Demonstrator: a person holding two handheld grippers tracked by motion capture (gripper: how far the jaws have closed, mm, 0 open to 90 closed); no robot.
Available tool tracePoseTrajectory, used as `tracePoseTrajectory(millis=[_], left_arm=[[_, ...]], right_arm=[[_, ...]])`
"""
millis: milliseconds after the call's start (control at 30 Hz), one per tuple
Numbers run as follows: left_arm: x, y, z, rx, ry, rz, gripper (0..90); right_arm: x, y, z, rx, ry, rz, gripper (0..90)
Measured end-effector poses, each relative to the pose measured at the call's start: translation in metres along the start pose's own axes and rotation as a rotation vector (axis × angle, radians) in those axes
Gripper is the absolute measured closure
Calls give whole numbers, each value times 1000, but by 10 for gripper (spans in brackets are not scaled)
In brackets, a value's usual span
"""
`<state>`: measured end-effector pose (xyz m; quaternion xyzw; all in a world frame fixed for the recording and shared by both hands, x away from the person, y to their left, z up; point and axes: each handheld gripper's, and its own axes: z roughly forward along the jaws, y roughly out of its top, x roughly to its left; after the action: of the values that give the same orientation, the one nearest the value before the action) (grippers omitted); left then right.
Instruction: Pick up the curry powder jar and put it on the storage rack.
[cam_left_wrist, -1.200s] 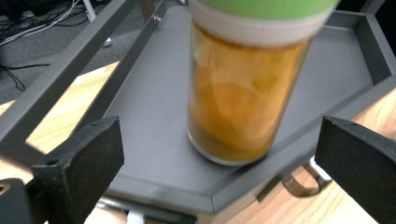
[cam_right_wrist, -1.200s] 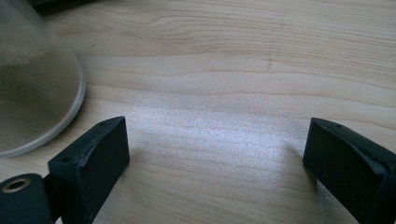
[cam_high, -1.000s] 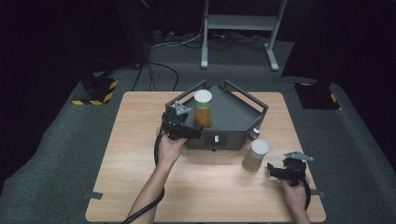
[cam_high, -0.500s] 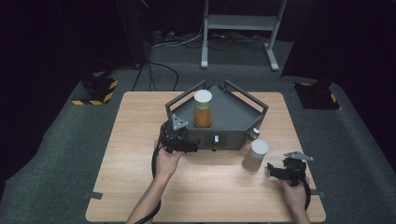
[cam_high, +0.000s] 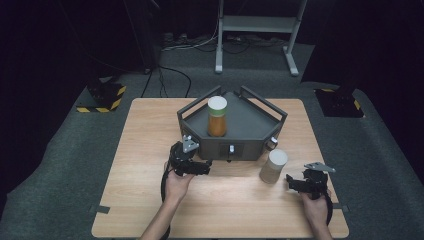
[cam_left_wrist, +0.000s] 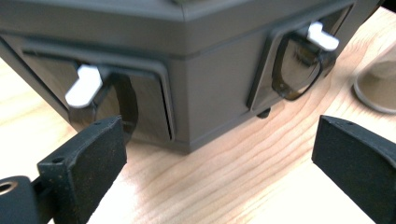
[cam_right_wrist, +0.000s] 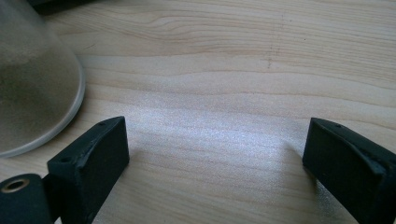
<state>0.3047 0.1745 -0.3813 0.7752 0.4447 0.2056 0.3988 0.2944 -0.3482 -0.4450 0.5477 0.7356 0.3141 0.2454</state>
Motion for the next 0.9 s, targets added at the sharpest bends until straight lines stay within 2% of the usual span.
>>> tracePoseTrajectory(millis=[367,533,900], left_arm=[[-6,-20,12,40,25,10,28],[-10,-31,18,55,43,2,24],[-14,-42,29,89,75,7,18]], right_arm=[[0,0,0,0,0,0,64],[0,0,0,0,0,0,64],[0,0,0,0,0,0,64]])
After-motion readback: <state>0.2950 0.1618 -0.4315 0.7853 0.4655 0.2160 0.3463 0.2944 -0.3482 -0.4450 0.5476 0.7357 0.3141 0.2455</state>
